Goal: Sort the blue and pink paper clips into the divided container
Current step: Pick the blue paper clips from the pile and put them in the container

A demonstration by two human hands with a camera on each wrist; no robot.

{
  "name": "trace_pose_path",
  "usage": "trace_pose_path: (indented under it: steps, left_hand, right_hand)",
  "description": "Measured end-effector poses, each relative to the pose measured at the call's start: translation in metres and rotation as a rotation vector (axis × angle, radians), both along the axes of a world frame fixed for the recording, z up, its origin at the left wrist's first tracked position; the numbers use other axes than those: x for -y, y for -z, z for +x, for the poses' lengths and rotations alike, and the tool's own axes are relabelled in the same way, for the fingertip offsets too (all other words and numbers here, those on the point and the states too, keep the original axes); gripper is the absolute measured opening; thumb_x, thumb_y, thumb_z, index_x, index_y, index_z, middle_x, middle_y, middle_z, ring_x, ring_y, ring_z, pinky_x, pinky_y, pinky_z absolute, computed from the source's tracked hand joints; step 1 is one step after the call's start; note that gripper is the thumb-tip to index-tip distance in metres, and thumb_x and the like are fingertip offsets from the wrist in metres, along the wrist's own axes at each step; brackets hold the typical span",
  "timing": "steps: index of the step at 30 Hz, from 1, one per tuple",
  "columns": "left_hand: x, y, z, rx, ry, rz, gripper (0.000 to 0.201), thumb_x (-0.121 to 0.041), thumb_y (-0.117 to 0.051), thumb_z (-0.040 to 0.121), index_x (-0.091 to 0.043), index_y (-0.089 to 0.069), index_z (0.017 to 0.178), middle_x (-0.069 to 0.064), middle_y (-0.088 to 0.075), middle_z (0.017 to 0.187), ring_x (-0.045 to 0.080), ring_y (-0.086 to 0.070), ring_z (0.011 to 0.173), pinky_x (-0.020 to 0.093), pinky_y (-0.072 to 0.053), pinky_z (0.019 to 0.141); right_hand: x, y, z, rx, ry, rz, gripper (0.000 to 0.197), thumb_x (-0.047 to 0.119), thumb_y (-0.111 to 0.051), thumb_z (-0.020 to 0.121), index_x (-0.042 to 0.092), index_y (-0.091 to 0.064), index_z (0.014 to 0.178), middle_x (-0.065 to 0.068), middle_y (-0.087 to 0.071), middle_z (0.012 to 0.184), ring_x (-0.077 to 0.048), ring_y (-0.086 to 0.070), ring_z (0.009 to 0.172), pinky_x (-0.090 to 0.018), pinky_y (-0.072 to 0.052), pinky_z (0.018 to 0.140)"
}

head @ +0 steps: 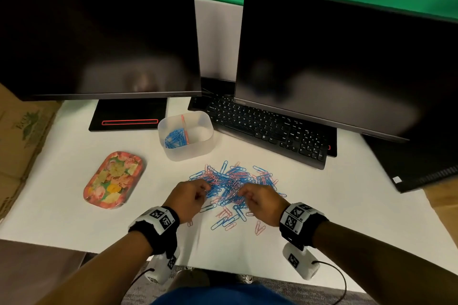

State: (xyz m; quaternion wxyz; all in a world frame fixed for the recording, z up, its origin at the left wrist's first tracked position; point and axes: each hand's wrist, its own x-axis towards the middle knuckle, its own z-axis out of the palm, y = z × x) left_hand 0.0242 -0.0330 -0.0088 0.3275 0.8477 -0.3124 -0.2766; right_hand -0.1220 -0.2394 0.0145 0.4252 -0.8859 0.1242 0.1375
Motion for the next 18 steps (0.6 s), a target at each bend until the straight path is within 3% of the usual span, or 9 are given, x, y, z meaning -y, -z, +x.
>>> trace_pose_path:
  steps: [2, 3, 6, 9, 10, 13, 14, 16, 18]
  left_hand:
    - [-0.001, 0.001, 0.003, -0.091, -0.06, -0.02, 0.029, -0.002, -0.058, 0.084, -0.024, -0.068, 0.1, -0.006, -0.065, 0.073, -0.003, -0.057, 0.065, 0.012, -0.044, 0.071]
    - [-0.001, 0.0, 0.005, -0.143, -0.091, -0.016, 0.027, -0.002, -0.057, 0.084, -0.022, -0.069, 0.098, -0.006, -0.065, 0.072, -0.001, -0.057, 0.065, 0.015, -0.044, 0.072]
    - [0.002, -0.006, 0.009, -0.455, -0.254, -0.099, 0.022, 0.003, -0.052, 0.087, -0.01, -0.065, 0.076, -0.001, -0.056, 0.06, 0.016, -0.049, 0.058, 0.025, -0.04, 0.06]
    - [0.006, -0.01, 0.011, -0.677, -0.392, -0.186, 0.027, 0.011, -0.04, 0.082, -0.005, -0.054, 0.066, 0.008, -0.052, 0.055, 0.021, -0.045, 0.053, 0.026, -0.037, 0.054]
    - [0.006, -0.012, 0.011, -0.71, -0.413, -0.198, 0.026, 0.012, -0.037, 0.08, -0.004, -0.053, 0.066, 0.009, -0.053, 0.055, 0.022, -0.046, 0.053, 0.026, -0.039, 0.053]
    - [0.006, -0.017, 0.009, -0.77, -0.443, -0.217, 0.012, 0.002, -0.042, 0.071, -0.004, -0.052, 0.068, 0.011, -0.053, 0.059, 0.022, -0.047, 0.052, 0.025, -0.043, 0.05]
    - [0.006, -0.017, 0.009, -0.775, -0.445, -0.215, 0.007, -0.004, -0.045, 0.064, -0.004, -0.052, 0.067, 0.011, -0.051, 0.058, 0.022, -0.046, 0.052, 0.025, -0.042, 0.05]
    - [0.008, -0.016, 0.008, -0.698, -0.4, -0.18, 0.008, -0.013, -0.051, 0.059, -0.006, -0.051, 0.063, 0.009, -0.048, 0.055, 0.022, -0.044, 0.052, 0.026, -0.04, 0.052]
    - [0.007, -0.012, 0.007, -0.471, -0.264, -0.049, 0.013, -0.02, -0.06, 0.069, -0.013, -0.053, 0.062, 0.0, -0.051, 0.055, 0.018, -0.046, 0.053, 0.025, -0.039, 0.055]
  right_hand:
    - [-0.002, 0.0, 0.003, -0.046, 0.085, 0.086, 0.031, -0.002, -0.042, 0.088, 0.017, -0.062, 0.102, -0.004, -0.057, 0.073, -0.017, -0.053, 0.064, -0.022, -0.046, 0.061]
    - [-0.003, 0.001, 0.005, -0.072, 0.112, 0.101, 0.03, -0.002, -0.043, 0.088, 0.021, -0.061, 0.095, 0.001, -0.056, 0.071, -0.016, -0.053, 0.064, -0.021, -0.046, 0.06]
    - [-0.007, 0.001, 0.01, -0.129, 0.122, 0.087, 0.024, 0.004, -0.049, 0.089, 0.025, -0.057, 0.08, 0.007, -0.053, 0.068, -0.012, -0.05, 0.063, -0.021, -0.043, 0.06]
    - [-0.011, 0.002, 0.007, -0.133, 0.045, -0.016, 0.009, 0.008, -0.054, 0.086, 0.013, -0.06, 0.089, 0.01, -0.052, 0.071, -0.012, -0.049, 0.068, -0.015, -0.04, 0.059]
    - [-0.012, 0.003, 0.005, -0.129, -0.004, -0.057, 0.009, 0.009, -0.056, 0.084, 0.012, -0.06, 0.091, 0.008, -0.053, 0.073, -0.015, -0.051, 0.07, -0.019, -0.043, 0.062]
    - [-0.015, 0.004, 0.001, -0.162, -0.129, -0.159, 0.008, 0.017, -0.058, 0.081, 0.022, -0.052, 0.085, 0.003, -0.055, 0.085, -0.024, -0.058, 0.077, -0.037, -0.054, 0.069]
    - [-0.016, 0.004, 0.002, -0.173, -0.156, -0.194, 0.011, 0.019, -0.058, 0.082, 0.024, -0.048, 0.084, 0.003, -0.054, 0.088, -0.023, -0.057, 0.078, -0.038, -0.054, 0.069]
    - [-0.019, 0.006, 0.003, -0.162, -0.183, -0.253, 0.016, 0.015, -0.056, 0.084, 0.025, -0.043, 0.084, 0.003, -0.051, 0.09, -0.02, -0.05, 0.08, -0.031, -0.046, 0.069]
    - [-0.024, 0.008, 0.005, -0.156, -0.172, -0.277, 0.017, 0.009, -0.053, 0.084, 0.023, -0.042, 0.084, 0.002, -0.05, 0.09, -0.019, -0.046, 0.079, -0.026, -0.037, 0.067]
